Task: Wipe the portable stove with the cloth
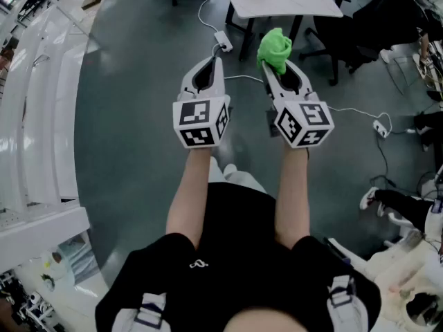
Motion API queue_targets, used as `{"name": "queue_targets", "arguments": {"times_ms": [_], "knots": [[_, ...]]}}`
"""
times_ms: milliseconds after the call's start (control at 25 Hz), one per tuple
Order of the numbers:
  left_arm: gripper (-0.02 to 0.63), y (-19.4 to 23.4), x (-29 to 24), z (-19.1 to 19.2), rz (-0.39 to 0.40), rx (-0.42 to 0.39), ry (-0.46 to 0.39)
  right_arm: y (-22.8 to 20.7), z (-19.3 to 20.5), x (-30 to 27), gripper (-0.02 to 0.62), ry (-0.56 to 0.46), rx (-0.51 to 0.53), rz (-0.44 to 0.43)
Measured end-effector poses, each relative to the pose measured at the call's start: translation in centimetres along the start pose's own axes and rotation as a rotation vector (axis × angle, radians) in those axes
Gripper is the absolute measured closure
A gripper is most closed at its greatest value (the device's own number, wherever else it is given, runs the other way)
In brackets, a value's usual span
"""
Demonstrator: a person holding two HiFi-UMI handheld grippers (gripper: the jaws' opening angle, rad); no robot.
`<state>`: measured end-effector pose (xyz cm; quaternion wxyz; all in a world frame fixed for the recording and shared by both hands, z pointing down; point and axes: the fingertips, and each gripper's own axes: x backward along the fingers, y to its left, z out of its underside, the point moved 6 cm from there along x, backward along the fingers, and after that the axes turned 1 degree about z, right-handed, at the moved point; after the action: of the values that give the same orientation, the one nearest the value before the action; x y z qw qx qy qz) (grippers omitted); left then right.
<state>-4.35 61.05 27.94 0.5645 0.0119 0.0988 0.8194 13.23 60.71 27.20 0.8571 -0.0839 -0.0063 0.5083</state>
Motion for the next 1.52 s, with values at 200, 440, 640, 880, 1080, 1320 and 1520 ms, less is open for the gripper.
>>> {"name": "queue_targets", "arguments": {"times_ms": [200,440,640,880,1080,1320,1520], "knots": [[0.607,-0.8,0.1,0.3,0.024,-0.004,-0.002,-0.1,0.3,0.4,0.469,0.002,0.002,-0.012],[0.607,-1.2,0.1,0.4,0.017,0.001,-0.01,-0.9,0.4,1.0,0.469,0.003,0.008,-0.009],[0.607,-1.5,0.0,0.1,0.022,-0.003,-0.019,-1.6,0.6,1.0,0.47,0.009,-0.009,-0.002],[0.607,-1.7,-0.7,-1.0,0.013,-0.01,-0.037,-3.1,-0.4,0.9,0.469,-0.01,-0.036,0.01],[0.607,-1.8,-0.9,-2.5,0.01,-0.025,-0.063,-4.0,-1.5,0.7,0.468,-0.026,-0.045,0.01],[0.607,-0.4,-1.0,-3.2,-0.018,-0.019,-0.086,-4.8,-2.1,0.0,0.466,-0.041,-0.044,0.018],[0.607,0.2,-2.0,-4.1,-0.013,-0.008,-0.124,-5.2,-2.9,-0.9,0.466,-0.05,-0.022,0.012]]}}
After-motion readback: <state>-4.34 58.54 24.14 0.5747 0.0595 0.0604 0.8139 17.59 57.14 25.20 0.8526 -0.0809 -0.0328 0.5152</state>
